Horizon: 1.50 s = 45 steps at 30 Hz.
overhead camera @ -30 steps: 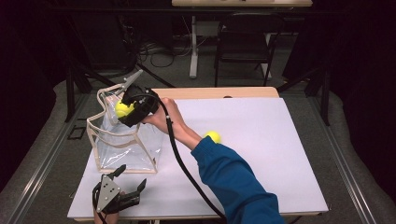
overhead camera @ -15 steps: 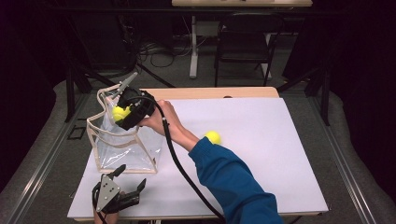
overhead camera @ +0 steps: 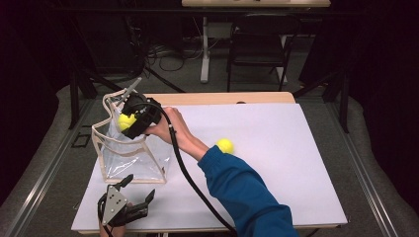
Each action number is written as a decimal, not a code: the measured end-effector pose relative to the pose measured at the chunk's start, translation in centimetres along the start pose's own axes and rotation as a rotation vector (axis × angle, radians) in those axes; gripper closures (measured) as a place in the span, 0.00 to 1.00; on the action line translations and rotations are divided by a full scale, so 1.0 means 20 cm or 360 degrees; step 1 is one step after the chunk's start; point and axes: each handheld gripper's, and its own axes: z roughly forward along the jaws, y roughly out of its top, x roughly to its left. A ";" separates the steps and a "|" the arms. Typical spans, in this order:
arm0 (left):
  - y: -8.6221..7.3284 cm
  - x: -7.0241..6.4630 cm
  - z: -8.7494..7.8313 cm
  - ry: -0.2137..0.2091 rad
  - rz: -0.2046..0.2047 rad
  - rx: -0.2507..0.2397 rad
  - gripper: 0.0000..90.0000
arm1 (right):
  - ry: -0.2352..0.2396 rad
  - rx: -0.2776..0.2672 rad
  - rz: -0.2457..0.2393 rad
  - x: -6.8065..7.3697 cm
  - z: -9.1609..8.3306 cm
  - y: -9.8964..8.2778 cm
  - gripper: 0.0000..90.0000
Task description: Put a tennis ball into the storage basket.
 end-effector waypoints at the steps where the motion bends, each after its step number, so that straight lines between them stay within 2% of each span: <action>1: 0.00 0.00 0.00 -0.0004 0.0000 0.0007 0.18 | 0.0001 -0.0001 0.0001 0.00 0.00 0.00 0.28; 4: 0.00 0.00 0.00 -0.0002 -0.0002 0.0001 0.18 | 0.0001 0.0011 0.0010 0.00 0.01 0.00 0.25; 5: 0.00 0.00 0.00 0.0000 -0.0001 -0.0002 0.18 | -0.0003 0.0008 0.0023 0.00 0.01 0.00 0.20; 8: 0.00 0.00 -0.01 -0.0006 0.0002 -0.0003 0.18 | 0.0004 -0.0076 0.0037 -0.01 -0.03 -0.03 0.06; 11: 0.00 0.00 0.00 -0.0005 -0.0005 -0.0004 0.18 | 0.0022 -0.0107 0.0055 -0.02 -0.05 -0.05 0.00; 13: 0.00 0.00 0.00 -0.0010 -0.0004 0.0004 0.18 | 0.0056 -0.0171 0.0084 -0.05 -0.11 -0.08 0.00; 16: 0.00 0.00 0.00 -0.0007 -0.0003 0.0003 0.18 | 0.0056 -0.0220 0.0108 -0.08 -0.17 -0.11 0.00; 30: 0.00 0.00 0.01 0.0002 0.0006 0.0004 0.18 | 0.0048 -0.0256 0.0181 -0.15 -0.29 -0.31 0.00; 33: 0.00 0.00 0.01 0.0001 0.0006 0.0003 0.18 | 0.0025 -0.0263 0.0189 -0.17 -0.33 -0.37 0.00; 45: 0.00 -0.01 0.01 0.0005 0.0018 0.0009 0.18 | -0.0009 -0.0239 0.0192 -0.15 -0.39 -0.56 0.00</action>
